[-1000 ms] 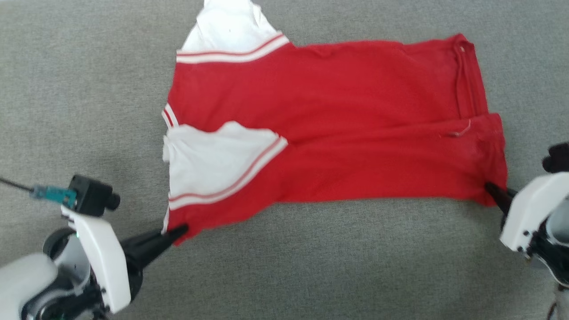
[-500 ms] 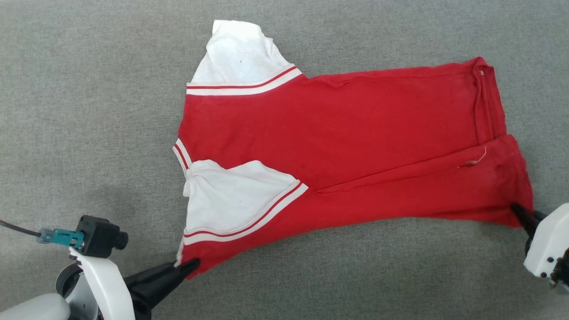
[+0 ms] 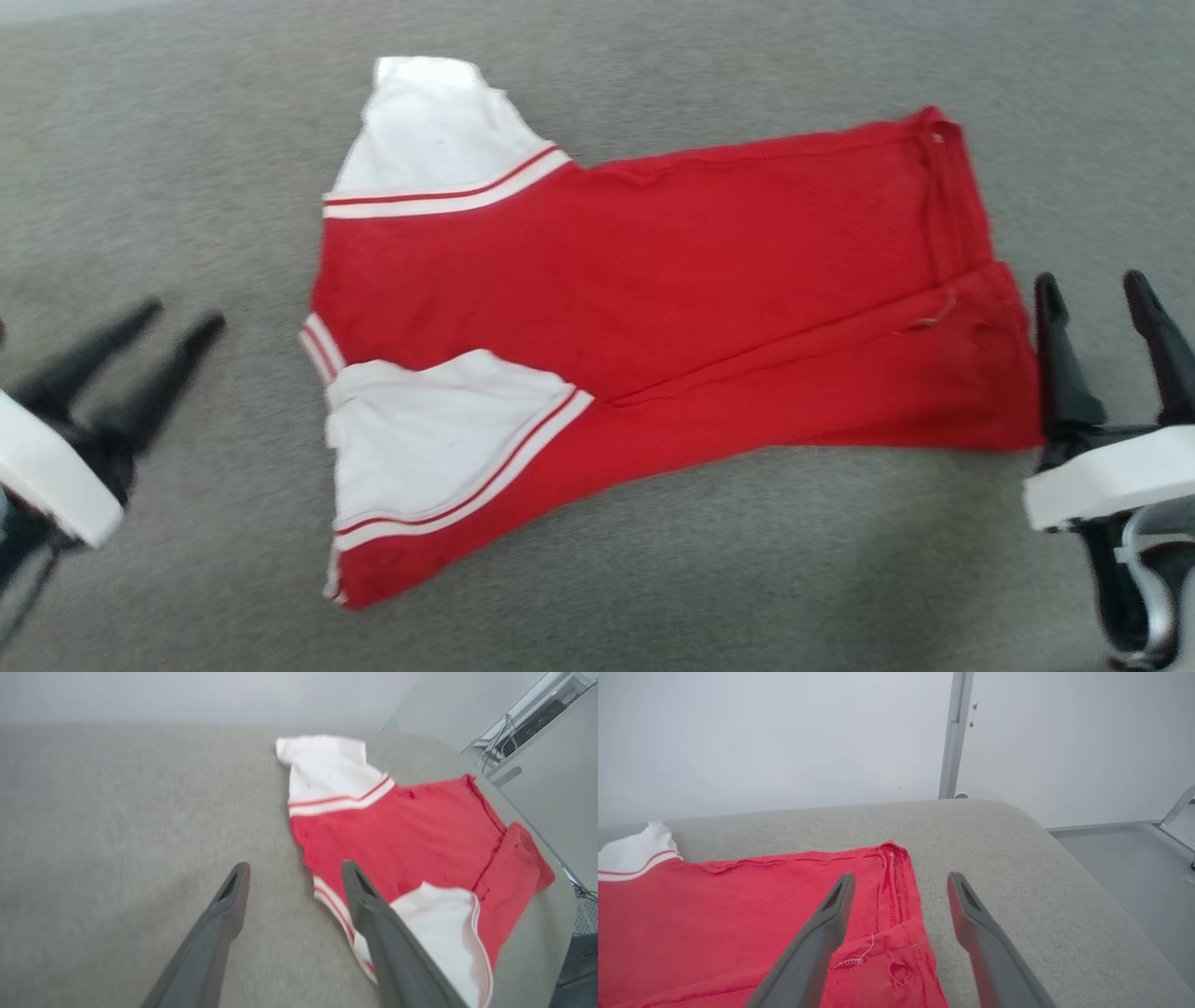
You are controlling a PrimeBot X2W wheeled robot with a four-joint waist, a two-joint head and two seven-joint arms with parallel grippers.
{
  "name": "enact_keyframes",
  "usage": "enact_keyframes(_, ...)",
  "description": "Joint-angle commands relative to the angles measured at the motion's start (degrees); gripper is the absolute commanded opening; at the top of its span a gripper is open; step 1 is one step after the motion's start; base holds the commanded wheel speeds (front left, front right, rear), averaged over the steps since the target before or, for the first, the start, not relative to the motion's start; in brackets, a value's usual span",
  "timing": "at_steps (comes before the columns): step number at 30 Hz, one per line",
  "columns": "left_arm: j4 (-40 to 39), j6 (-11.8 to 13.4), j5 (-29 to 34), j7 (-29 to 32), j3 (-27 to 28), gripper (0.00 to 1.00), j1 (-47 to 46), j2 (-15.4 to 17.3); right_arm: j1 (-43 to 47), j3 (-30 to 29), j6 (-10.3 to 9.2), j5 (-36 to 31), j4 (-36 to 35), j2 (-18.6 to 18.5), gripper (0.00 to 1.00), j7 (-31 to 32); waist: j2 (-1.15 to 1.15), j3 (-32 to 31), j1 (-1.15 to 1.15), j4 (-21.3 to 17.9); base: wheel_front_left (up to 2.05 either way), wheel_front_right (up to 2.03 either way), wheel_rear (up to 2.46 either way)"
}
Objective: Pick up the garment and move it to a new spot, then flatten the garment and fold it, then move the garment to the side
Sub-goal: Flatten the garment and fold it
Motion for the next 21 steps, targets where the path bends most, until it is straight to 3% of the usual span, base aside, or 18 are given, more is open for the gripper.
enact_keyframes(1,0.17,0.14,-0.13,-0.27,0.88,1.00,-1.27,-0.35,0.24,0.57,-0.02,0.27,0.03,0.39,1.00,-1.80,0.00,0.23,0.00,-1.93,0.00,0.00,0.00)
enact_keyframes(6,5.49,0.14,0.50,-0.16,4.87,1.00,-6.17,-0.28,1.88,5.19,-0.02,2.34,2.45,1.25,1.00,-12.98,0.00,1.00,0.00,-7.95,0.00,0.00,0.00)
enact_keyframes(9,8.12,0.14,0.90,3.76,5.14,1.00,-9.69,-0.55,2.99,7.71,-0.02,4.40,4.37,1.22,1.00,-17.33,0.00,1.37,0.00,-11.73,0.00,0.00,0.00)
enact_keyframes(14,11.04,0.14,-2.21,16.29,3.96,1.00,-15.40,-2.31,4.44,9.91,-0.02,7.13,6.54,1.23,1.00,-20.71,0.00,2.20,0.00,-16.70,0.00,0.00,0.00)
enact_keyframes(21,17.94,0.14,-0.40,34.88,0.65,1.00,-22.57,-0.31,5.14,12.17,-0.02,9.56,8.14,1.24,1.00,-22.74,0.00,4.72,0.00,-21.29,0.00,0.00,0.00)
